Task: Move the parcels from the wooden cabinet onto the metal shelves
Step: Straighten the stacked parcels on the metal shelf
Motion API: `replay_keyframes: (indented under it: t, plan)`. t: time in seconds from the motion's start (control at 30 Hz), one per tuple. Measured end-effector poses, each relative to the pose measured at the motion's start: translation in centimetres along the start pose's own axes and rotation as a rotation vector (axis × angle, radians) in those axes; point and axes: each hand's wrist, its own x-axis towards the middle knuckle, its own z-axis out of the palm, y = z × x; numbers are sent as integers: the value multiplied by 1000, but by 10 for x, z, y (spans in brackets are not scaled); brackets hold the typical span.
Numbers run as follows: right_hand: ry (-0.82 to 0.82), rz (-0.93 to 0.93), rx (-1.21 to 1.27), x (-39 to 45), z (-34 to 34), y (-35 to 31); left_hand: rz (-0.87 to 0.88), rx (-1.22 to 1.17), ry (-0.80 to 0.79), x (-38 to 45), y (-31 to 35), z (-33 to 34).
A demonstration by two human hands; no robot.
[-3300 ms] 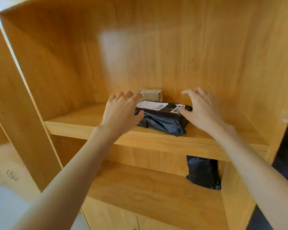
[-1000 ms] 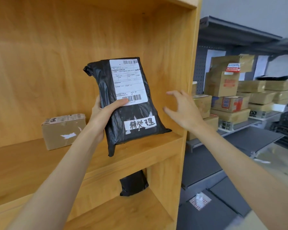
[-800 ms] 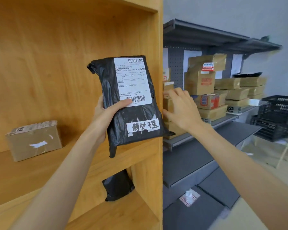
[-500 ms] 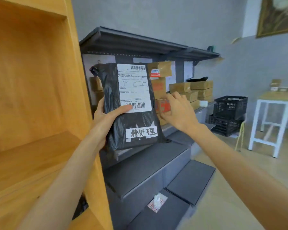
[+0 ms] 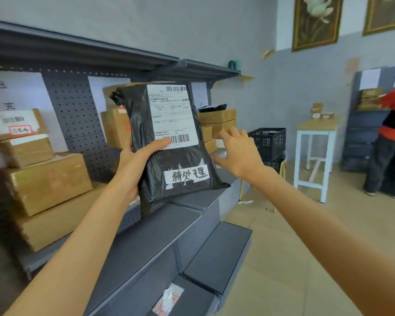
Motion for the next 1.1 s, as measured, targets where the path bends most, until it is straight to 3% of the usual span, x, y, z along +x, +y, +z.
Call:
replay_keyframes:
  t: [0.47,0.7,0.93,1.1]
  plan:
    - [-28,44,-180,197,114,176,-33,-24,-108,260,-110,143]
    - [-51,71,-155,272,173,272,-57,-4,-158,361,-164,222]
    - [-43,-25,-131,358,234,377,-91,-2,-106,454,-226,301]
    - [-58,-139,-120,444,266,446,-87,14,13,526,-252,361]
